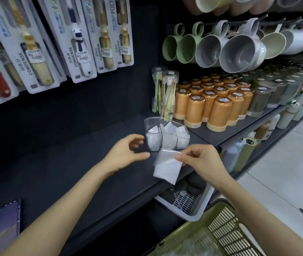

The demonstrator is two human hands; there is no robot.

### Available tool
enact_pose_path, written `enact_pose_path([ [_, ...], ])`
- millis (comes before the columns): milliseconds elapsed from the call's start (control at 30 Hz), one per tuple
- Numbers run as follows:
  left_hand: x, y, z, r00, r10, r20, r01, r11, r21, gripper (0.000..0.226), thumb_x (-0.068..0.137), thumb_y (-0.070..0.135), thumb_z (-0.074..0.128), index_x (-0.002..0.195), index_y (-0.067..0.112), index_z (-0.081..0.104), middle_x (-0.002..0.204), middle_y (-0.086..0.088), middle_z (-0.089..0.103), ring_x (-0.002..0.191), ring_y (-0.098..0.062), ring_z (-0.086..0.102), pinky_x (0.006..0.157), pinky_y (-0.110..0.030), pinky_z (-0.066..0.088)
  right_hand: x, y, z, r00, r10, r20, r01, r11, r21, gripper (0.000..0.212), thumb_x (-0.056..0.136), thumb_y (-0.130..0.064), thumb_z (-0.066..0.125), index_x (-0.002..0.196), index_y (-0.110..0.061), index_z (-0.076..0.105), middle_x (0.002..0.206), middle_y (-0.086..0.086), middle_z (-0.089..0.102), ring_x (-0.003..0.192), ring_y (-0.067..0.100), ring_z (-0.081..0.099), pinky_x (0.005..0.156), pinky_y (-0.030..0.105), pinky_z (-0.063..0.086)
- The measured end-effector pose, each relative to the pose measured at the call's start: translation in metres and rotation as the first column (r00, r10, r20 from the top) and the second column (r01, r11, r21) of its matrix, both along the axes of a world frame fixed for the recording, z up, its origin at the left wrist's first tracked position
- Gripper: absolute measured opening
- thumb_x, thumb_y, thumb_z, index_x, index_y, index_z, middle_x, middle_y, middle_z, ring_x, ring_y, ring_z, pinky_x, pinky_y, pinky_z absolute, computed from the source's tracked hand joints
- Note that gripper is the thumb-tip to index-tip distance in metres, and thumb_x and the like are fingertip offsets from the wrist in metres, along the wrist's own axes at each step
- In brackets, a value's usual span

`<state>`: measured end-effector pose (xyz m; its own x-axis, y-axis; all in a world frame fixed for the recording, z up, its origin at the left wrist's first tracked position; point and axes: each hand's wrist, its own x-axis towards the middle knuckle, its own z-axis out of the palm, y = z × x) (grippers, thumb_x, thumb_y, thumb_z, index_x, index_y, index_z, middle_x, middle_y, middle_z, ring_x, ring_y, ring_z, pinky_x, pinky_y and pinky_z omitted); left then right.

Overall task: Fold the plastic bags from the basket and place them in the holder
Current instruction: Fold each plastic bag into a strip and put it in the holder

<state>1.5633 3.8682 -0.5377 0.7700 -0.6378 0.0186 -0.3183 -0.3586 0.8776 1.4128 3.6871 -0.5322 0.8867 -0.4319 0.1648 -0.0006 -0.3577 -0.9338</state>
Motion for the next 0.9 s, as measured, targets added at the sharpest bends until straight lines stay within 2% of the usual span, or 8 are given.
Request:
enact_pose_path([
  [67,0.024,-0.019,-0.008,0.997,0.068,0.048,-0.07,0.996,0.053,0.077,0.073,0.017,0.083,0.14,0.016,0.044,0.136,0.001,0.052,0.126,-0.014,0.048,0.104,-0.028,0.04,0.003,-0.015,0.003,1.0,-0.015,-0.011,0.015,1.0,-0.017,0.016,0.079,-0.008,0.076,0.065,-0.012,0.07,0.057,-0.002,0.067,0.051,0.003,0.057,0.055,0.012,0.044],
  [233,0.068,-0.058,-0.024,0.985,-0.028,-0.171,0.03,0.999,0.012,0.117,0.062,0.02,0.09,0.154,0.019,0.017,0.155,0.008,0.029,0.139,-0.009,0.031,0.115,-0.026,0.026,0.016,-0.046,0.006,0.995,-0.028,-0.093,0.01,0.983,-0.185,0.012,0.081,-0.016,0.075,0.07,-0.014,0.07,0.071,0.013,0.07,0.059,0.01,0.056,0.059,0.019,0.044],
  [300,0.074,-0.064,-0.029,0.976,-0.072,-0.208,0.069,0.997,-0.023,0.113,0.063,0.012,0.089,0.153,0.019,0.02,0.151,0.01,0.034,0.134,-0.007,0.037,0.113,-0.026,0.03,0.021,-0.054,0.005,0.991,-0.013,-0.135,-0.02,0.972,-0.236,0.017,0.082,-0.016,0.074,0.068,-0.021,0.067,0.071,0.011,0.069,0.06,0.008,0.053,0.06,0.021,0.043],
  [433,0.068,-0.065,-0.032,0.975,-0.082,-0.208,0.054,0.989,-0.14,0.095,0.066,-0.005,0.083,0.144,0.018,0.034,0.132,0.011,0.051,0.114,0.0,0.054,0.09,-0.014,0.047,0.025,-0.061,0.008,0.986,0.033,-0.161,-0.072,0.966,-0.248,0.013,0.083,-0.018,0.074,0.071,-0.021,0.068,0.076,0.012,0.07,0.066,0.01,0.056,0.065,0.027,0.046],
  [600,0.038,-0.048,-0.032,0.989,-0.11,-0.097,0.093,0.982,-0.162,0.101,0.059,-0.003,0.087,0.141,0.027,0.036,0.137,0.012,0.049,0.119,-0.003,0.054,0.091,-0.015,0.048,0.036,-0.054,0.025,0.99,0.108,-0.091,-0.123,0.976,-0.177,0.009,0.082,-0.019,0.072,0.074,-0.016,0.072,0.075,0.002,0.067,0.065,0.005,0.052,0.064,0.017,0.041],
  [700,0.016,-0.036,-0.033,0.99,-0.138,-0.002,0.136,0.975,-0.176,0.098,0.056,0.001,0.091,0.133,0.035,0.04,0.132,0.015,0.053,0.117,0.002,0.054,0.091,-0.013,0.047,0.051,-0.039,0.034,0.986,0.161,-0.042,-0.166,0.976,-0.139,0.008,0.081,-0.013,0.074,0.078,-0.005,0.073,0.085,-0.007,0.065,0.072,-0.005,0.056,0.071,0.008,0.043],
  [800,-0.003,-0.025,-0.031,0.99,-0.129,0.059,0.137,0.977,-0.16,0.097,0.056,0.005,0.091,0.126,0.045,0.037,0.128,0.021,0.052,0.117,0.008,0.051,0.09,-0.008,0.043,0.067,-0.025,0.032,0.984,0.162,-0.074,-0.174,0.962,-0.212,0.004,0.079,-0.013,0.076,0.08,-0.01,0.074,0.099,-0.006,0.061,0.085,-0.011,0.055,0.08,0.004,0.04],
  [900,-0.015,-0.015,-0.032,0.99,-0.1,0.104,0.115,0.982,-0.148,0.098,0.055,0.007,0.092,0.126,0.046,0.037,0.129,0.023,0.051,0.117,0.012,0.048,0.091,-0.006,0.039,0.076,-0.014,0.015,0.993,0.06,-0.099,-0.099,0.886,-0.453,0.007,0.078,-0.028,0.079,0.082,-0.023,0.076,0.118,-0.006,0.058,0.114,0.013,0.051,0.104,0.037,0.036],
])
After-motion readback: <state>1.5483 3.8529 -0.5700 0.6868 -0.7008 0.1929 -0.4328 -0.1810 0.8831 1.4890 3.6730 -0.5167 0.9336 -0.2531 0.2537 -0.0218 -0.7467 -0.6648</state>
